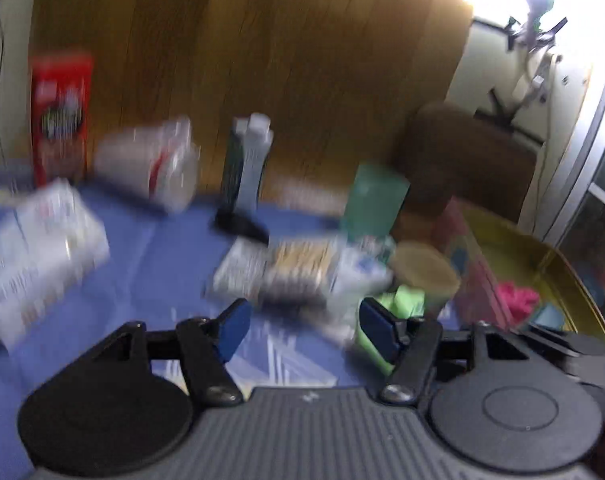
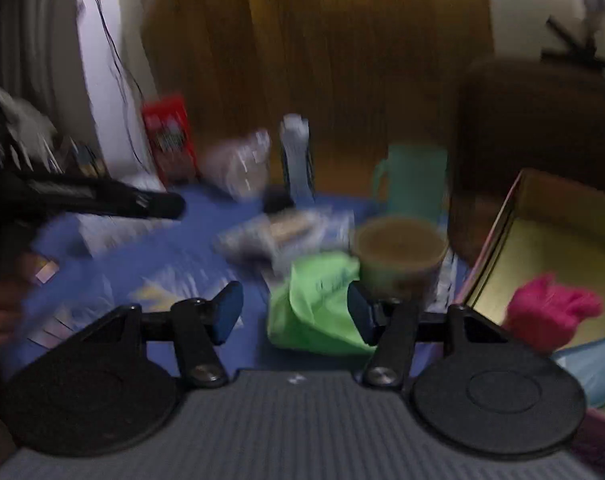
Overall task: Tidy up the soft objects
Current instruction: 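Return the left gripper to the table and grasp the green cloth, then carry the green cloth with the left gripper into the tin and release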
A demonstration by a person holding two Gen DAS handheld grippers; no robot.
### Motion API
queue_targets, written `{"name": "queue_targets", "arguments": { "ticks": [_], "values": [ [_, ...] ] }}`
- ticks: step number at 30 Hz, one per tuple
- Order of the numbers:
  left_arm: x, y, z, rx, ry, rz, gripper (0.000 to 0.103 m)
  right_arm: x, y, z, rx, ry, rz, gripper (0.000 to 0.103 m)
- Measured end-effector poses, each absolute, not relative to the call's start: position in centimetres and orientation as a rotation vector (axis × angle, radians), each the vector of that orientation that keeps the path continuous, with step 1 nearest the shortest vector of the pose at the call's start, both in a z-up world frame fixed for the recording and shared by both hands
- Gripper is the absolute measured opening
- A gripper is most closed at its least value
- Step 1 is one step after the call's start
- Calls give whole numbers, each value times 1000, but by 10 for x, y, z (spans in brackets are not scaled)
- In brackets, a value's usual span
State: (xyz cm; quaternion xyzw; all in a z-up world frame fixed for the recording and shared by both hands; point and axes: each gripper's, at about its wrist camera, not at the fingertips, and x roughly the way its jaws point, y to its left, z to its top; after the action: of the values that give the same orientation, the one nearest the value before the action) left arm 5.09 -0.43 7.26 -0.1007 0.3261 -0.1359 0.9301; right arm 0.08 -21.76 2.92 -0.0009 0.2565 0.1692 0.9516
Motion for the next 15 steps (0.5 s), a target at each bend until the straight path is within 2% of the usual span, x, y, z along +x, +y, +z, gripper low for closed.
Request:
{"name": "queue_targets", "arguments": {
  "ticks": [4, 5, 6, 7, 8, 10, 13, 15],
  "values": [
    [59, -7, 57, -273, 757, -338, 64, 33, -206, 11, -54, 588, 282, 59],
    [59, -8, 54, -291, 771, -355, 65, 36, -207, 8, -33, 613, 289, 38],
    [60, -9, 52, -310, 785, -375, 67, 36, -208, 4, -3, 642, 316, 24],
    [57, -11, 47, -325, 795, -390, 69, 27, -207, 0, 13, 651, 343, 20],
    [57, -14, 45, -340, 811, -416, 72, 20, -203, 0, -7, 641, 352, 11],
    [55, -22, 38, -338, 835, -467, 72, 0, -196, -1, -39, 622, 394, 11],
    [53, -40, 28, -308, 879, -532, 64, -34, -188, -1, -45, 595, 450, 11],
    [51, -49, 20, -299, 925, -561, 45, -52, -185, -6, -49, 576, 484, 11]
  ]
}}
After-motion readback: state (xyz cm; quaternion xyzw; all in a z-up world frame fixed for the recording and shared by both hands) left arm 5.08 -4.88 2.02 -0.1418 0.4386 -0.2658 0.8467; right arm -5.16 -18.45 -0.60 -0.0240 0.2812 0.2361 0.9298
